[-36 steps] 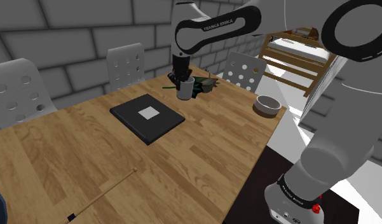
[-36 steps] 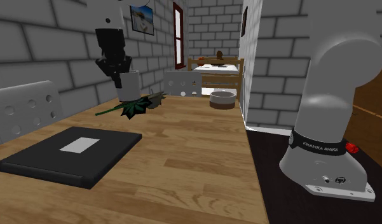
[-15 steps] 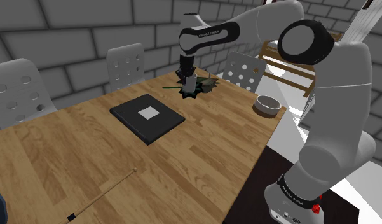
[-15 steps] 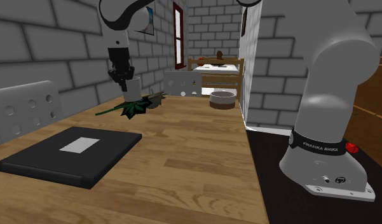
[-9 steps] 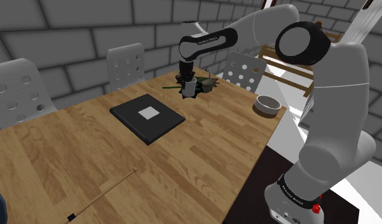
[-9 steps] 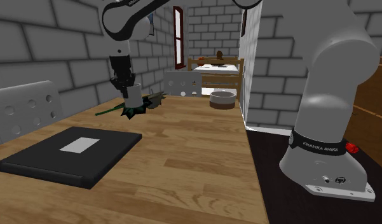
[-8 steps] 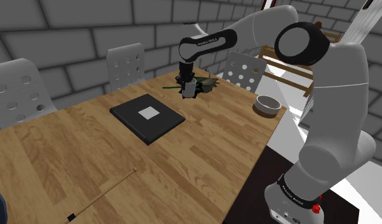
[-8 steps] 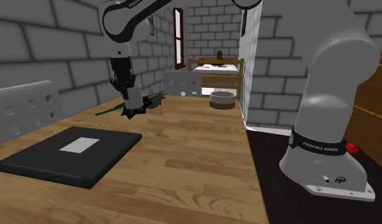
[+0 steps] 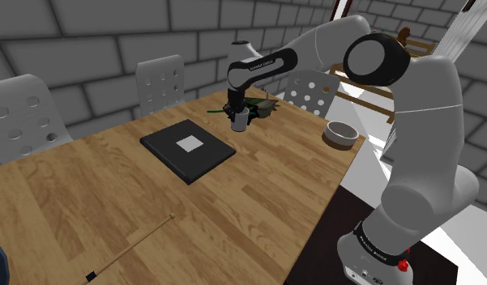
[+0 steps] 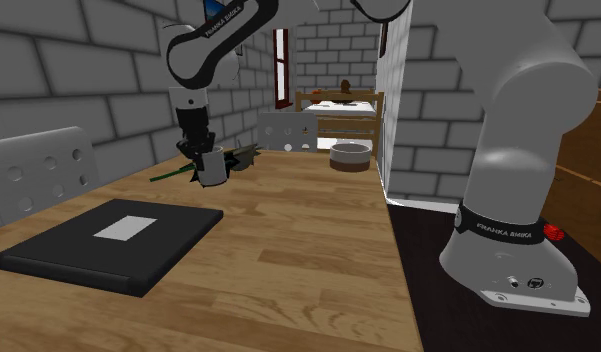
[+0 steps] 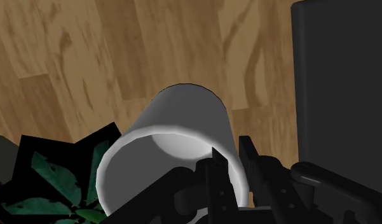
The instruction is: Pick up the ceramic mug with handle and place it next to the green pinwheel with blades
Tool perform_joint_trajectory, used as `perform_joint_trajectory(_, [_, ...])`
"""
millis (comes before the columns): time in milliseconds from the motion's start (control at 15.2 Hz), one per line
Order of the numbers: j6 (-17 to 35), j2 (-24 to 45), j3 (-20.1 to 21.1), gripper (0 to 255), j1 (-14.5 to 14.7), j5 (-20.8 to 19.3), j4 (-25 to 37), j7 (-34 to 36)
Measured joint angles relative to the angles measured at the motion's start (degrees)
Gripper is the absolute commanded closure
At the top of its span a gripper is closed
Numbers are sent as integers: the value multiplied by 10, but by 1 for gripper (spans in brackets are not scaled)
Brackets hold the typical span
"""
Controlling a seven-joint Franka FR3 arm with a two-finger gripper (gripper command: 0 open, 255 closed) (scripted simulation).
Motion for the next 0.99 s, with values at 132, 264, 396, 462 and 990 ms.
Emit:
perform_joint_trajectory(132, [12, 6, -2, 255, 1, -3, -7, 3])
perform_joint_trajectory(264, [22, 15, -4, 255, 2, -6, -8, 5])
perform_joint_trajectory(396, [33, 25, -7, 255, 4, -10, -9, 8])
perform_joint_trajectory(462, [35, 26, -7, 255, 4, -11, -10, 8])
perform_joint_trajectory(990, [37, 28, -8, 0, 4, -11, -9, 9])
